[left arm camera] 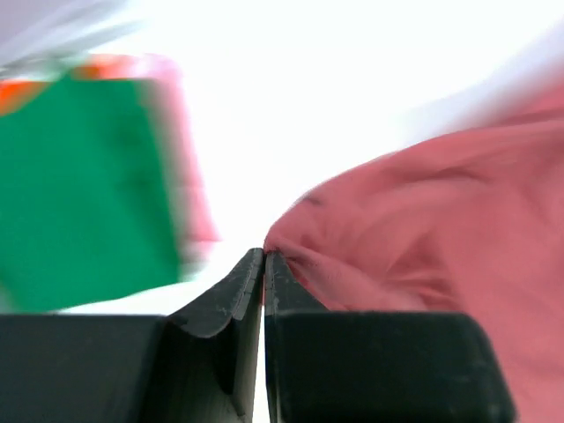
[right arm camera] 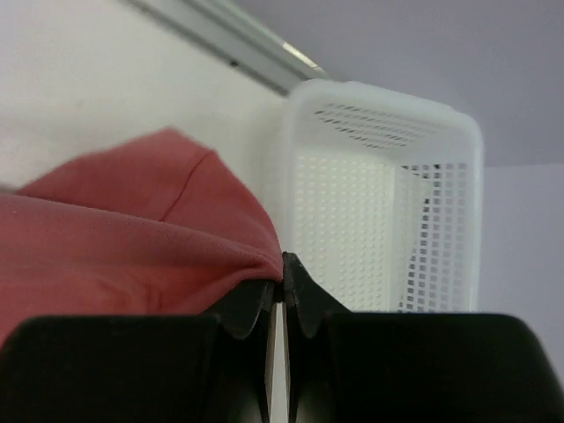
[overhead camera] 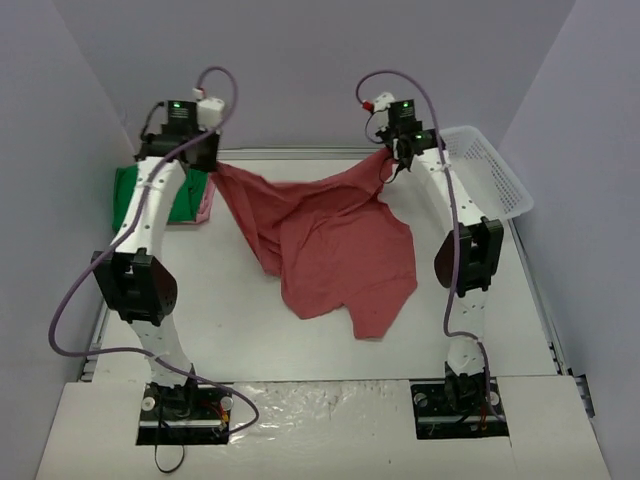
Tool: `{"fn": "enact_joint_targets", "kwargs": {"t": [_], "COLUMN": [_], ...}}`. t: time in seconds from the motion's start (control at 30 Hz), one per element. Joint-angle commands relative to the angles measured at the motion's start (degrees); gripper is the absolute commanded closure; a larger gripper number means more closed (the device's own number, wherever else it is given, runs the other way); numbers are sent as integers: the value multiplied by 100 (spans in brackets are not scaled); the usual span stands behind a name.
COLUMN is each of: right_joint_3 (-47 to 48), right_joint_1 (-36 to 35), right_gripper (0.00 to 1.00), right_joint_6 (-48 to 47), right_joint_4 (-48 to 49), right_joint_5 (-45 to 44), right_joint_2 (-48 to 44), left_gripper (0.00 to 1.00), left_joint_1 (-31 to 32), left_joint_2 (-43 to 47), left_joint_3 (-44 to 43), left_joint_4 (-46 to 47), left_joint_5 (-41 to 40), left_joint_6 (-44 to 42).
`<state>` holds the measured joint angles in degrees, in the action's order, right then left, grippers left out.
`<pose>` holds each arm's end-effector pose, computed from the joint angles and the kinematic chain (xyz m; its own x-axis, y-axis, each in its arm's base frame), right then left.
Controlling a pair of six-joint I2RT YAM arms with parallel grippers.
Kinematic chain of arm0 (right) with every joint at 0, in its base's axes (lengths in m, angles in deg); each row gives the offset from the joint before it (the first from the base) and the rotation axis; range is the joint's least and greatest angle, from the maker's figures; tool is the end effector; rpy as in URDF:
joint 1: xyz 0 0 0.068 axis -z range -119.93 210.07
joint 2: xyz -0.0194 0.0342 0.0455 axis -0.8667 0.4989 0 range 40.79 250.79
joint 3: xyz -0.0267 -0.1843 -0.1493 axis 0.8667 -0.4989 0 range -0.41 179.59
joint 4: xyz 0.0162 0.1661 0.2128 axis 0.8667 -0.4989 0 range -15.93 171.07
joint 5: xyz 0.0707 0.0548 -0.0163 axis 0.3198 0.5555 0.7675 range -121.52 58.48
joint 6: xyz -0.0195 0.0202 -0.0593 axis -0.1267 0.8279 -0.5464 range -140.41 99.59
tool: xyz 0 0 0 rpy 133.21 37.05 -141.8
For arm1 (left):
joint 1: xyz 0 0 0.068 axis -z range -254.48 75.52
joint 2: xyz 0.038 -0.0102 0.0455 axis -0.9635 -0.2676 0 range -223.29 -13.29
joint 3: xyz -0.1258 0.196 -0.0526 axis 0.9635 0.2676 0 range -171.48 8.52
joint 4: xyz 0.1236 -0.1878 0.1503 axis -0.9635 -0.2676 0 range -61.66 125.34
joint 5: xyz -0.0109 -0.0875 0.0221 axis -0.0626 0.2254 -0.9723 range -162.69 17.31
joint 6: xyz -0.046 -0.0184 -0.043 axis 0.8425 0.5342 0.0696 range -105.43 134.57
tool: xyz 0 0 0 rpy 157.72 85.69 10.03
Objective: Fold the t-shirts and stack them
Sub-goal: Flatten out the tshirt
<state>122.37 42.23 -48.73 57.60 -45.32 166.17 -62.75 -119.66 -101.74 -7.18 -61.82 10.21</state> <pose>0.4995 0.1478 0.2937 -0.3237 -0.5882 -0.7411 -0.2807 0.8077 -0.5184 0.4206 -0.0972 0.3322 -0.5832 0.1974 -0.7879 0.3895 0.9192 -0.0581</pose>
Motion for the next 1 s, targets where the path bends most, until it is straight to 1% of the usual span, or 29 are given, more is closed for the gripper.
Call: {"fn": "enact_joint_targets", "kwargs": {"t": [0.0,0.03,0.1,0.13,0.2,0.23,0.27,0.3,0.33,0.37,0.4,0.43,0.47,0.5,0.53,0.6,0.63,0.7,0.77,0.83,0.93,0.97], "right_joint_3": [1027,1194,1406,1424,1372,1345,1275,1074,942,784,591,154,-50,-235,-568,-851,-1070,-1186,-1230,-1160,-1090,-1064], "right_joint_1": [658,694,756,765,791,800,800,800,800,800,800,809,826,853,983,1160,1317,1406,1494,1521,1539,1530], "right_gripper": [100,100,100,100,100,100,100,100,100,100,100,100,100,100,100,100,100,100,100,100,100,100], "right_joint_6": [397,423,493,528,695,748,862,906,959,1029,1134,1196,1249,1293,1380,1460,1460,1495,1487,1469,1426,1399], "right_joint_4": [53,26,17,17,26,17,17,17,17,17,26,26,43,61,52,52,52,35,26,35,105,123], "right_joint_5": [334,360,570,659,817,931,993,1072,1177,1256,1318,1319,1588,1661,1757,1916,1916,1812,1776,1723,1592,1565], "right_joint_2": [-427,-505,-742,-1100,-1515,-1952,-2191,-2420,-2918,-3193,-3465,-4042,-4335,-4582,-5080,-5731,-5901,-6235,-6333,-6228,-5842,-5571], "left_gripper": [98,98,98,98,98,98,98,98,98,98,98,98,98,98,98,98,98,98,98,98,98,98], "left_joint_1": [-679,-846,-944,-970,-988,-997,-1006,-1006,-1006,-1014,-1014,-1014,-1014,-1014,-1023,-1014,-1023,-1014,-1014,-1023,-1023,-1023], "left_joint_2": [-94,-199,-130,79,396,780,984,1212,1685,1924,2179,2704,2961,3225,3715,4348,4492,4712,4774,4661,4441,4275], "left_joint_3": [-1080,-1338,-1830,-1928,-1973,-1921,-1851,-1755,-1606,-1230,-1035,-815,-378,-182,11,486,583,619,637,593,576,576], "left_joint_4": [-318,-396,-450,-467,-432,-424,-424,-406,-397,-336,-318,-283,-196,-152,-81,7,-45,-177,-186,-143,59,112], "left_joint_5": [-306,-253,1,116,239,257,266,301,327,354,380,389,372,363,258,196,31,-76,-164,-234,-296,-322], "left_joint_6": [-364,-303,-180,-110,-21,-12,-12,-30,-91,-126,-161,-196,-205,-223,-214,-206,-197,-197,-223,-276,-329,-337]}}
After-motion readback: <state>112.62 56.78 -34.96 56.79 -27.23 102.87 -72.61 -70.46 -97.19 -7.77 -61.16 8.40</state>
